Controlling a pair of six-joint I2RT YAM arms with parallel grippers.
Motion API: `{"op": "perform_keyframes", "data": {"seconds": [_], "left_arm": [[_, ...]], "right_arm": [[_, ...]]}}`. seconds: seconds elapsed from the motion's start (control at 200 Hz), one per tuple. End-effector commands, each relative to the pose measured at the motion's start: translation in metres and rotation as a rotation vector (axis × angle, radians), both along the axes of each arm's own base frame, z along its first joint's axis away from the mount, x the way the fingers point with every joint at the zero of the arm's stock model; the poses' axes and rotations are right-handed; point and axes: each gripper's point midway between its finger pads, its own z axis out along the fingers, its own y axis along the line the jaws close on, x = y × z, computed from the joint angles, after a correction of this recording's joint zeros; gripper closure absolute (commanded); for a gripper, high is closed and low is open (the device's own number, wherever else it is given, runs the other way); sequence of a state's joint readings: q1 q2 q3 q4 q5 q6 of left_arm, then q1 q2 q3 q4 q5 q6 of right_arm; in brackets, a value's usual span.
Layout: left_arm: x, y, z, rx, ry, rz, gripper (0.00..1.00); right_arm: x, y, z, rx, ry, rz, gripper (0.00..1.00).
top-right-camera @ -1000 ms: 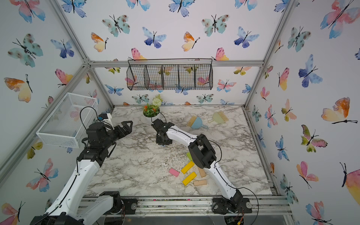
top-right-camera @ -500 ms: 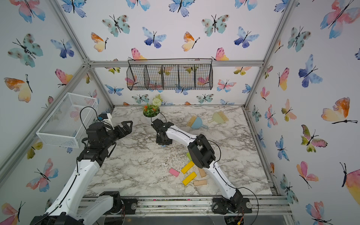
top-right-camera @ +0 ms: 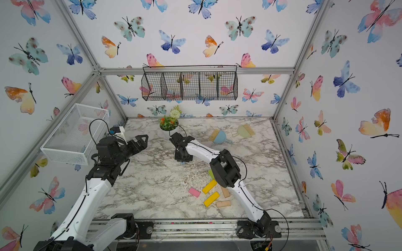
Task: Assemble the letter k with building blocks
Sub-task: Place the building block at the center of the board.
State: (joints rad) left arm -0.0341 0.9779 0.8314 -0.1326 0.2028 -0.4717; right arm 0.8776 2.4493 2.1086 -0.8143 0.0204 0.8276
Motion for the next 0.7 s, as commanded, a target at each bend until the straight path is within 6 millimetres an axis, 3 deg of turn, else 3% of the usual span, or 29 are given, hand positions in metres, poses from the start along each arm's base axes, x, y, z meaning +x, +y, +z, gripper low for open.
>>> {"op": "perform_keyframes", "data": {"seconds": [0.0,0.43,0.471,0.541,0.696], "left_arm": [[-0.001,0.002,-0.006,0.008,0.016,0.012,0.0],[-0.002,0.002,-0.006,0.007,0.016,0.013,0.0],[-0.001,0.002,-0.006,0.008,0.017,0.011,0.0],[-0.001,0.001,-0.007,0.009,0.017,0.002,0.0],[-0.001,0.0,-0.008,0.011,0.021,-0.003,0.0]], "right_arm": [[-0.01,-0.015,-0.029,-0.062,0.066,-0.008,0.69],[-0.005,-0.01,-0.022,-0.015,0.062,-0.021,0.57],[-0.004,-0.01,-0.018,-0.004,0.057,-0.026,0.51],[0.0,-0.007,-0.006,0.029,0.031,-0.034,0.32],[0.009,-0.005,0.022,0.102,-0.04,-0.059,0.28]]}}
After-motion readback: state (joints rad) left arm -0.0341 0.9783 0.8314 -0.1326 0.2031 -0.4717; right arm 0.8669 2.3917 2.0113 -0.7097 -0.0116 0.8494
